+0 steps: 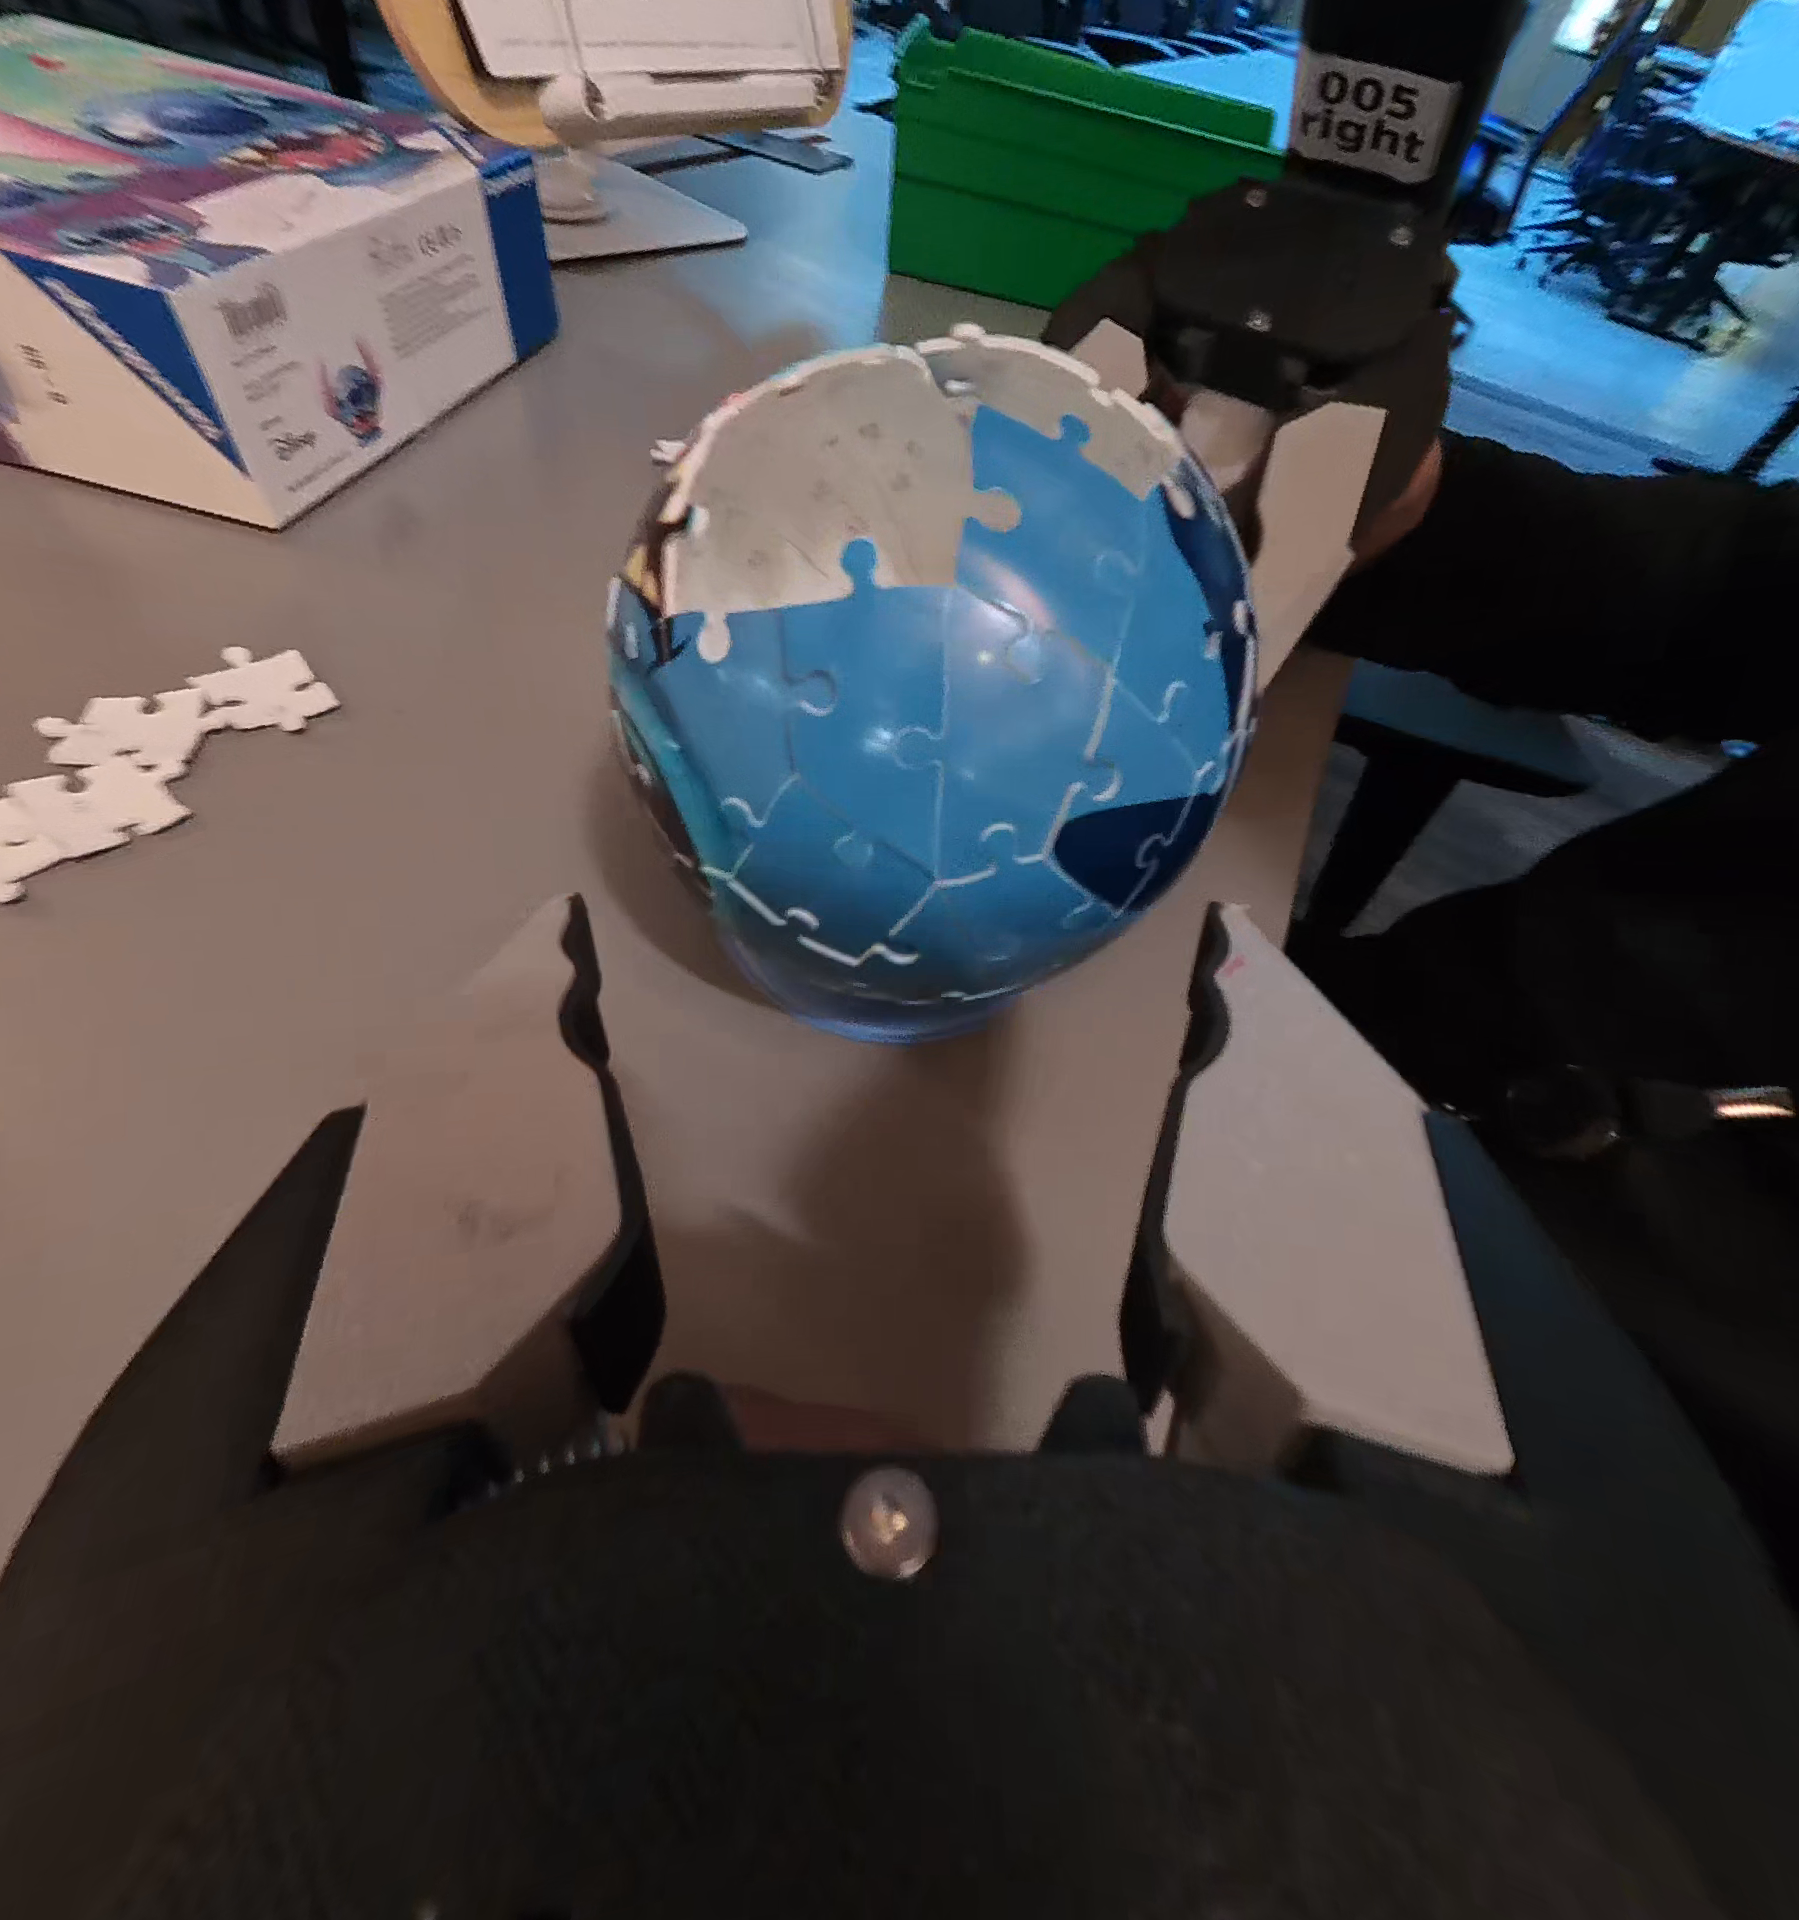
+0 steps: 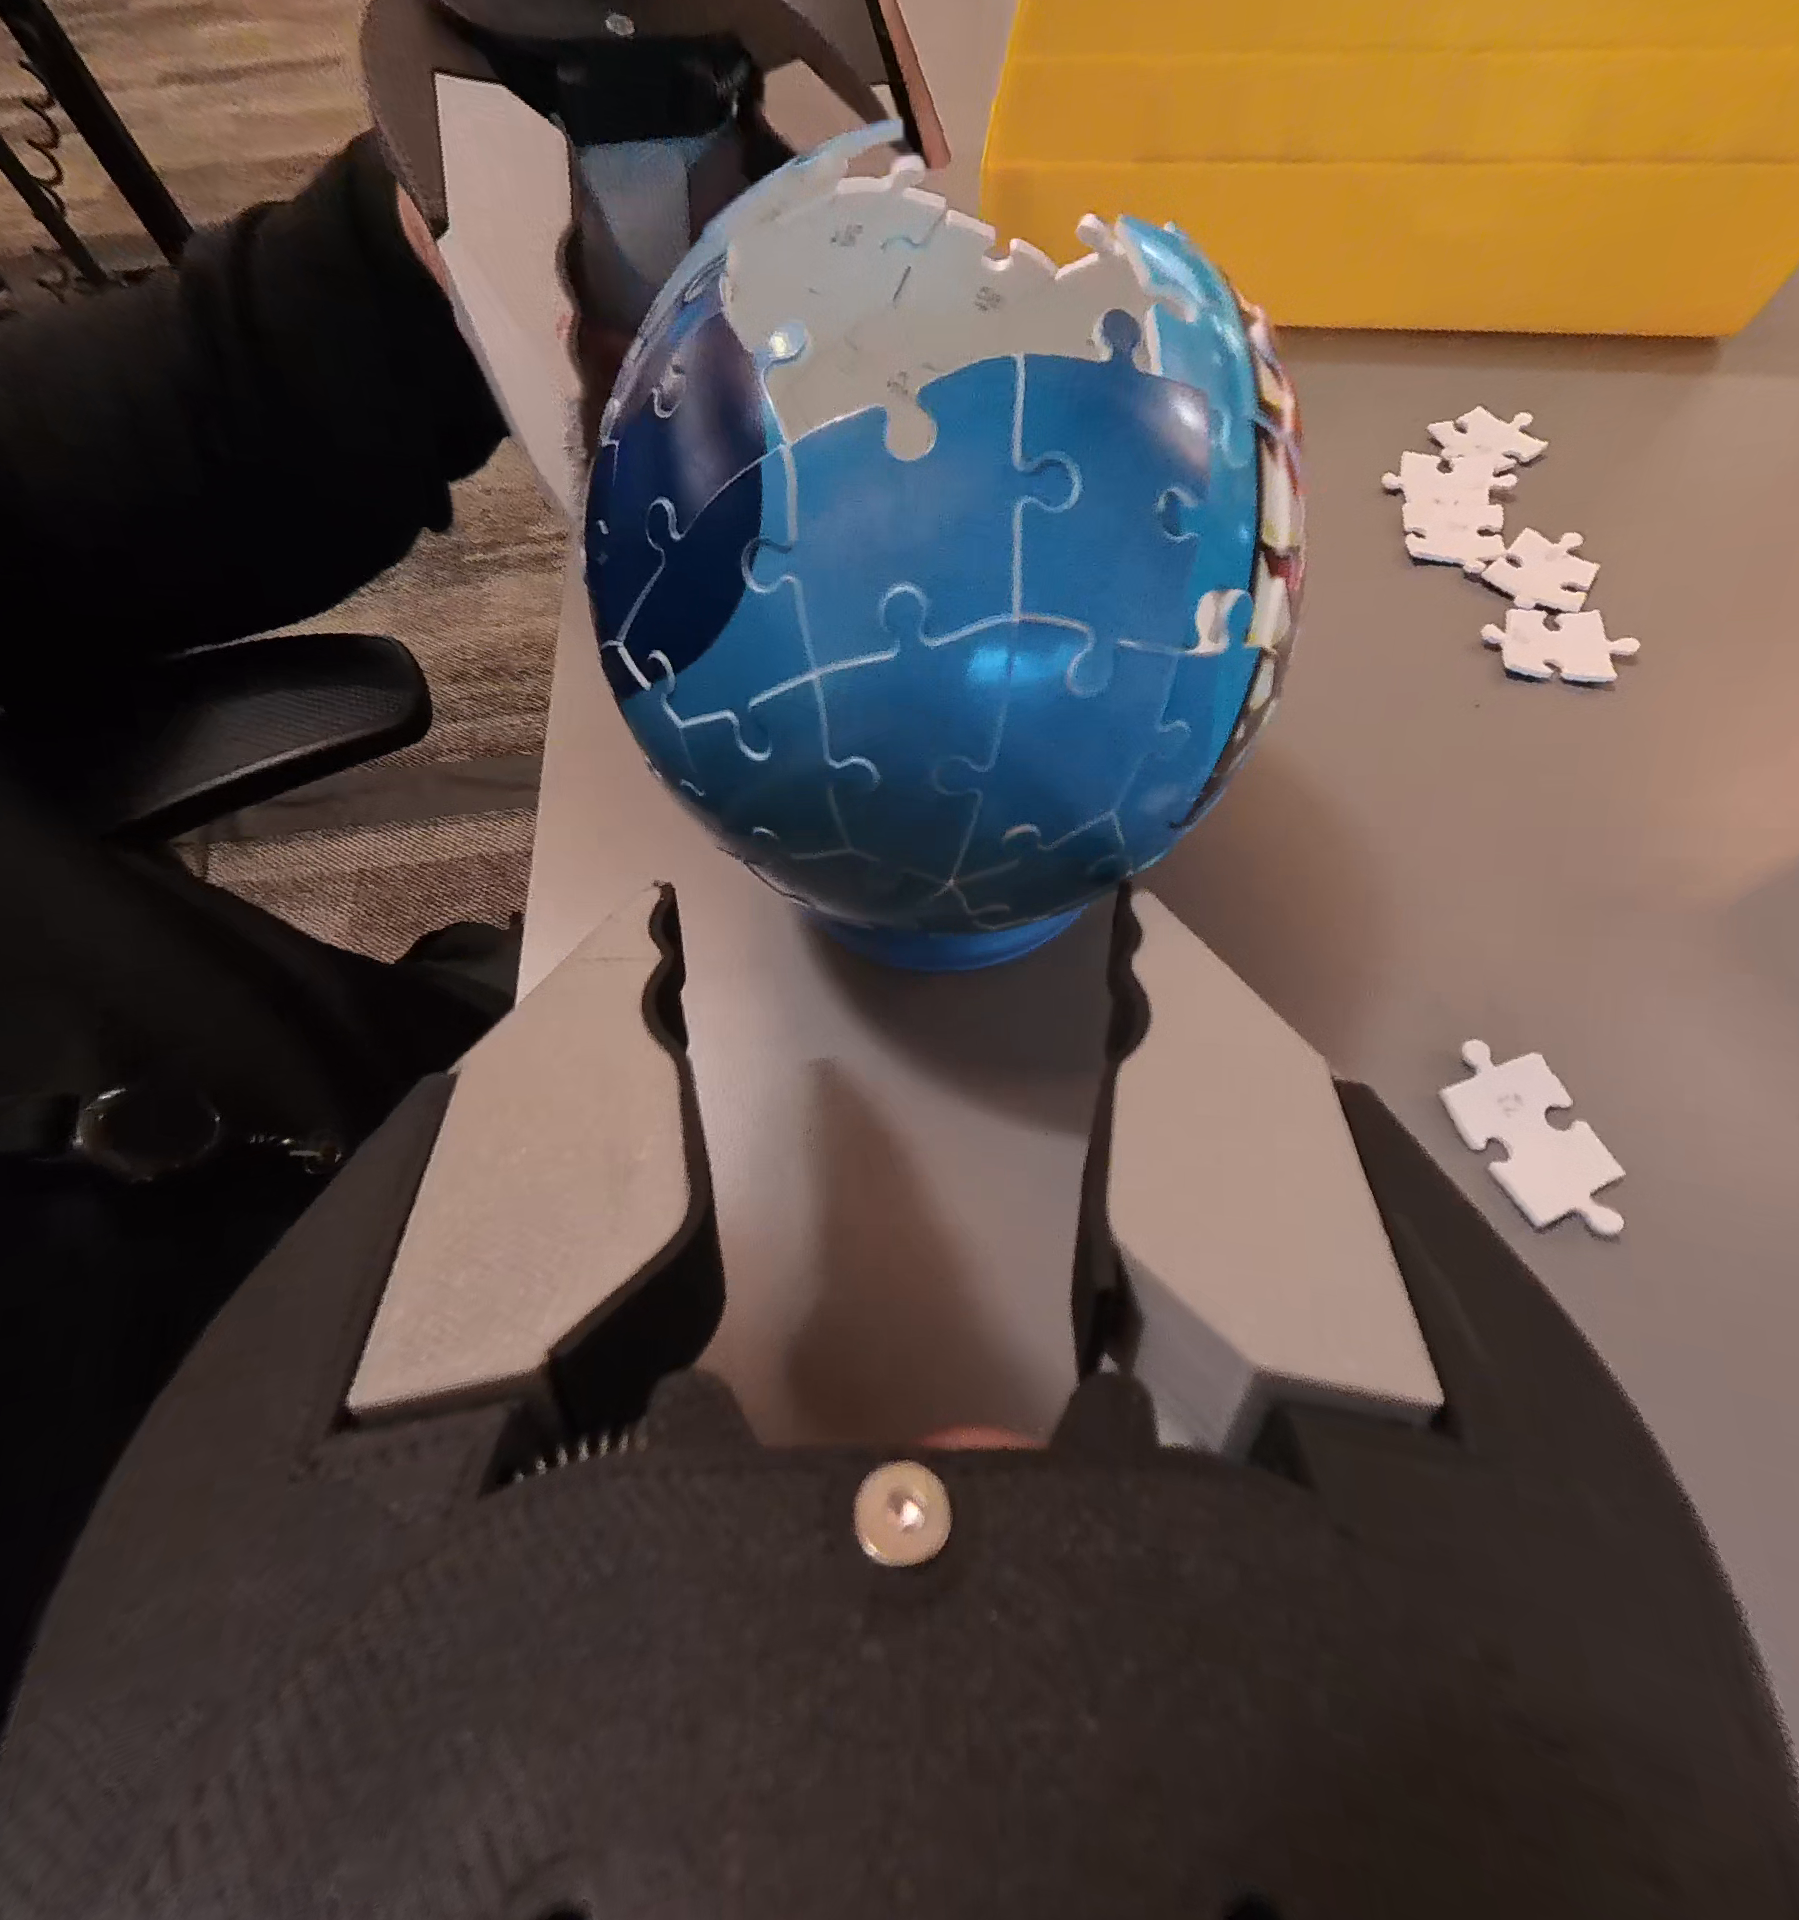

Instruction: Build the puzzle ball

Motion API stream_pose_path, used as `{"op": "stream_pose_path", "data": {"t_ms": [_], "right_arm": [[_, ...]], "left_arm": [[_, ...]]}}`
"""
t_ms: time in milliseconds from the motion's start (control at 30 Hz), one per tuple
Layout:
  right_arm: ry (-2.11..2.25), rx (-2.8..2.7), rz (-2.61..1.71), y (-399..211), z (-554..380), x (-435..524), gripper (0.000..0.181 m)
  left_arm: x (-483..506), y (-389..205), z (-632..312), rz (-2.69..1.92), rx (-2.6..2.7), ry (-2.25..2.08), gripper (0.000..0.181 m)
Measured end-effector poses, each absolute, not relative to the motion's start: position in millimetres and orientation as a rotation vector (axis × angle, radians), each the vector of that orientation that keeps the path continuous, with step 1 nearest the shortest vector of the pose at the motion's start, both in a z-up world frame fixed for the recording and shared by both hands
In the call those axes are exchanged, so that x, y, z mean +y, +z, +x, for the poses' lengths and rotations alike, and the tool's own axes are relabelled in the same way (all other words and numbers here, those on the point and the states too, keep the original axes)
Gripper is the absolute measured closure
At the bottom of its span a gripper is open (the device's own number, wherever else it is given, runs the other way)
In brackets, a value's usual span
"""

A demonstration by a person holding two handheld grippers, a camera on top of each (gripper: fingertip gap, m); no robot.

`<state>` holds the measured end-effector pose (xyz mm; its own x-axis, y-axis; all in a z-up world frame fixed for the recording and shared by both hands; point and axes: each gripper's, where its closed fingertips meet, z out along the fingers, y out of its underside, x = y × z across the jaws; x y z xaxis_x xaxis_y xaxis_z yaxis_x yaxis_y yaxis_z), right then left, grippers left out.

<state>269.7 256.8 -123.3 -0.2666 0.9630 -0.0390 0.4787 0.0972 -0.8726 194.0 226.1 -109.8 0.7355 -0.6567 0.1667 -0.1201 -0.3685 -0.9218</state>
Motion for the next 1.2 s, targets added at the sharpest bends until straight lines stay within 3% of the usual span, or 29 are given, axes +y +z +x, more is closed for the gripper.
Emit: {"op": "stream_pose_path", "data": {"t_ms": [333,633,833,1033,1200], "right_arm": [[1.087,-1.777,-1.423,-120,268,278,0.1],[1.314,-1.719,-1.416,-108,273,279,0.101],[1.171,-1.832,-1.285,-115,268,265,0.097],[0.947,-1.881,-1.261,-132,258,272,0.097],[1.004,-1.893,-1.285,-134,255,269,0.1]], "left_arm": [[197,-111,216,-1.875,0.673,-0.624,0.066],[198,-113,199,-1.89,0.588,-0.584,0.075],[221,-120,183,-1.904,0.69,-0.312,0.074],[234,-131,192,-1.937,0.778,-0.266,0.075],[236,-127,204,-1.927,0.767,-0.322,0.082]]}}
